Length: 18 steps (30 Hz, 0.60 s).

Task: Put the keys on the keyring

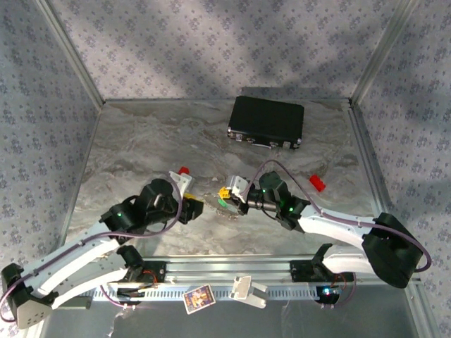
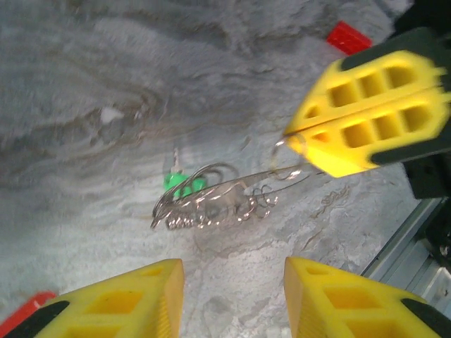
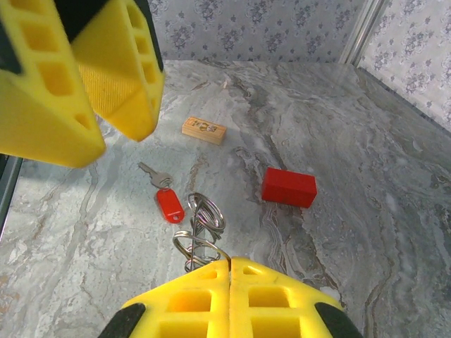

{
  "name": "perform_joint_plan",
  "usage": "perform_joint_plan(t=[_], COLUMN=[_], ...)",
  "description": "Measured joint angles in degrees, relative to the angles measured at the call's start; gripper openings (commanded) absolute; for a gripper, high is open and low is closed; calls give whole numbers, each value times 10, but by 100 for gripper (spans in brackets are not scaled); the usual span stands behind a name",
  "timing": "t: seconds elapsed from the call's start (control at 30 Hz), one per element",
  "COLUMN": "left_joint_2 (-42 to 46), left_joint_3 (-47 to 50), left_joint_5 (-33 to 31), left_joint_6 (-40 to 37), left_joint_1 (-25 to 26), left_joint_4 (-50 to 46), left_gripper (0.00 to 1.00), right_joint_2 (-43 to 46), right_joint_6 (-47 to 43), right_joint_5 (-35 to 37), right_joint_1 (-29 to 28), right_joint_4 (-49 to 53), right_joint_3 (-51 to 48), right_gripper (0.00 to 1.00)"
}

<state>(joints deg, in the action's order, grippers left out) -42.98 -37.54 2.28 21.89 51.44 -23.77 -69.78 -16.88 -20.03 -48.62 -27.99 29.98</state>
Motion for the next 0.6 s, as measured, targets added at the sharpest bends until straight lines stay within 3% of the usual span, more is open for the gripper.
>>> perform_joint_plan(t=[0.27,0.6], left_joint_2=[-60,-110], left_joint_3=[-2,-10], left_joint_5=[-6,-36], left_joint_6=[-131,-193], left_joint_1=[50,61], left_joint_4=[54,89], left_gripper=[38,29], right_joint_2=[0,0], right_joint_6=[0,0], right_joint_5=[0,-2], right_joint_1=[0,0], right_joint_4=[6,7], right_joint_3=[3,3], right_gripper=[0,0])
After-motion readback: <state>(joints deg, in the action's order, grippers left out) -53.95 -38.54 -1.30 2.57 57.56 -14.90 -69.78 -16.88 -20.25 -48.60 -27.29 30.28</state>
